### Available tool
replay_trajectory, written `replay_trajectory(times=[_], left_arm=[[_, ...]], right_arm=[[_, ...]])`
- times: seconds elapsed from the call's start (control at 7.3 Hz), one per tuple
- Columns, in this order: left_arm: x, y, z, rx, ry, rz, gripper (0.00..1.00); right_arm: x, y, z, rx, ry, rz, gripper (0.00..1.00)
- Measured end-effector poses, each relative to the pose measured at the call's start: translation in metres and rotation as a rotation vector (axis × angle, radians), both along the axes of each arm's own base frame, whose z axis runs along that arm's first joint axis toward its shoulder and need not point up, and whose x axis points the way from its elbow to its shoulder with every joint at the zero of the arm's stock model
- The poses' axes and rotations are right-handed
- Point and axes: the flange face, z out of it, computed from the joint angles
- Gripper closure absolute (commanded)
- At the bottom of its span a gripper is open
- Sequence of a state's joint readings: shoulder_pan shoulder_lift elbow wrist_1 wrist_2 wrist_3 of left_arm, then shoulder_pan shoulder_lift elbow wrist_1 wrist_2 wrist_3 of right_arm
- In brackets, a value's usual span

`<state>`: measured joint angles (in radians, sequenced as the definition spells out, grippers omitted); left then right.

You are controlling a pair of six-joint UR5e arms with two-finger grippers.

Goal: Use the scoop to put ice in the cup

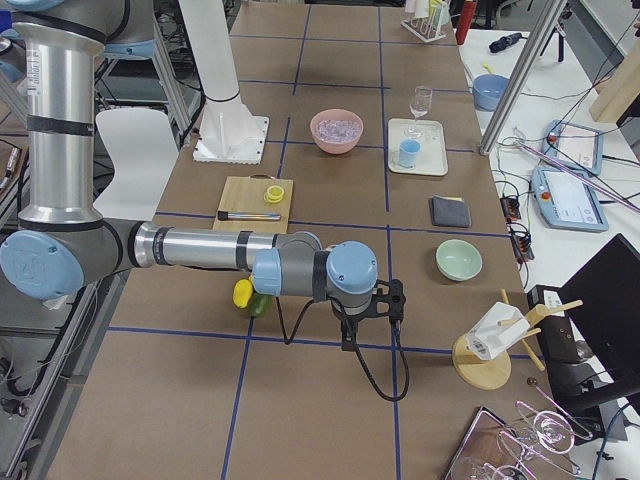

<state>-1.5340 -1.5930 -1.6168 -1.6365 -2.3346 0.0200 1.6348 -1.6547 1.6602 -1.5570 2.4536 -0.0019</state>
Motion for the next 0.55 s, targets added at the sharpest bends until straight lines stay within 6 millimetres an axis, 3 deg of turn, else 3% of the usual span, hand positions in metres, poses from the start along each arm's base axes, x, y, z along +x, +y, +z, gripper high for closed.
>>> replay_trajectory(times=[0.41, 0.55], left_arm=[[0.000, -0.003, -0.005, 0.013, 0.000, 0.001, 0.00], [0.000, -0.007, -0.015, 0.037, 0.001, 0.001, 0.00]], right_arm=[[0.001, -0.004, -0.002, 0.001, 0.004, 0.007, 0.00], [-0.001, -0.008, -0.006, 0.008, 0.004, 0.004, 0.00]])
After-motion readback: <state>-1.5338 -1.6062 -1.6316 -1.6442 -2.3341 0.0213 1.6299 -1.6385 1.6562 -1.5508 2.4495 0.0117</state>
